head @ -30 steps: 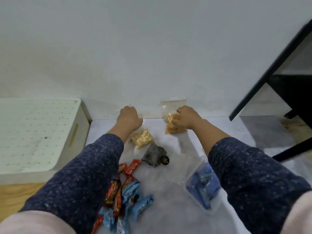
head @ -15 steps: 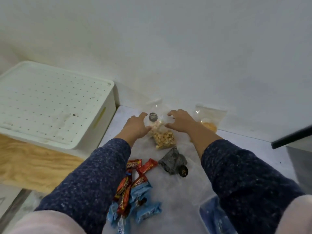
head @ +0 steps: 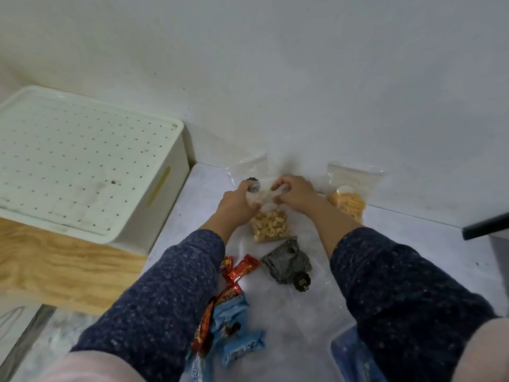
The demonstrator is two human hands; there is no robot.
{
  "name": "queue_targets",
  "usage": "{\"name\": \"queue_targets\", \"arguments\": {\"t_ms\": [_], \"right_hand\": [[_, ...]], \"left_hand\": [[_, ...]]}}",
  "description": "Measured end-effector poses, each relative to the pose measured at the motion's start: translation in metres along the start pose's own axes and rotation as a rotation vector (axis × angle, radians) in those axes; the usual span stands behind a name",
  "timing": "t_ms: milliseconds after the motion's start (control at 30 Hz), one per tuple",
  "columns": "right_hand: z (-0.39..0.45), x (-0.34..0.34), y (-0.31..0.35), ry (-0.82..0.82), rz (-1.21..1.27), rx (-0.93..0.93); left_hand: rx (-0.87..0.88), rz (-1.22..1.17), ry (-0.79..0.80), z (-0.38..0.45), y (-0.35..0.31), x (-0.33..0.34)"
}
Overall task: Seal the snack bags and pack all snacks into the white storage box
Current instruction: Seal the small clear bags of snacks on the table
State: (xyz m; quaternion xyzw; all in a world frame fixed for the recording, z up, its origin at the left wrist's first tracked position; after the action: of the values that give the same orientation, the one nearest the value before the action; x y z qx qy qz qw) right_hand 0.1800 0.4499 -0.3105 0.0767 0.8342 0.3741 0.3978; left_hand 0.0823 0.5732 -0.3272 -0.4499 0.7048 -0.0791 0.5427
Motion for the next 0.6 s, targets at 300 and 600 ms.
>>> {"name": "queue_targets", "arguments": {"t_ms": [300,600], "right_hand": [[-0.051,-0.013,0.031,-0.128,0.245,-0.005],[-0.136,-0.040,0.079,-0.419,0.521,-0.123]], "left_hand": [[0.065,-0.216,-0.045,-0.031,-0.021,-0.040],[0.276,-0.435,-0.136,-0.087,-0.061,-0.100]]}}
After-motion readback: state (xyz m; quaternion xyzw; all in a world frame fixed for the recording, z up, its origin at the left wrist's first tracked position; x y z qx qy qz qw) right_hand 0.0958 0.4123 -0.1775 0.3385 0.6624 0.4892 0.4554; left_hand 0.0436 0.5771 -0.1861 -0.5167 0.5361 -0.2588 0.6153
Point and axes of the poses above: each hand's wrist, its own z-axis towards the middle knuckle, its own x-axis out of the palm, y = z × x, the point moved 4 cm from there along z, towards the middle knuckle, and after that the axes turned 2 degrees about y, right-handed, at the moved point
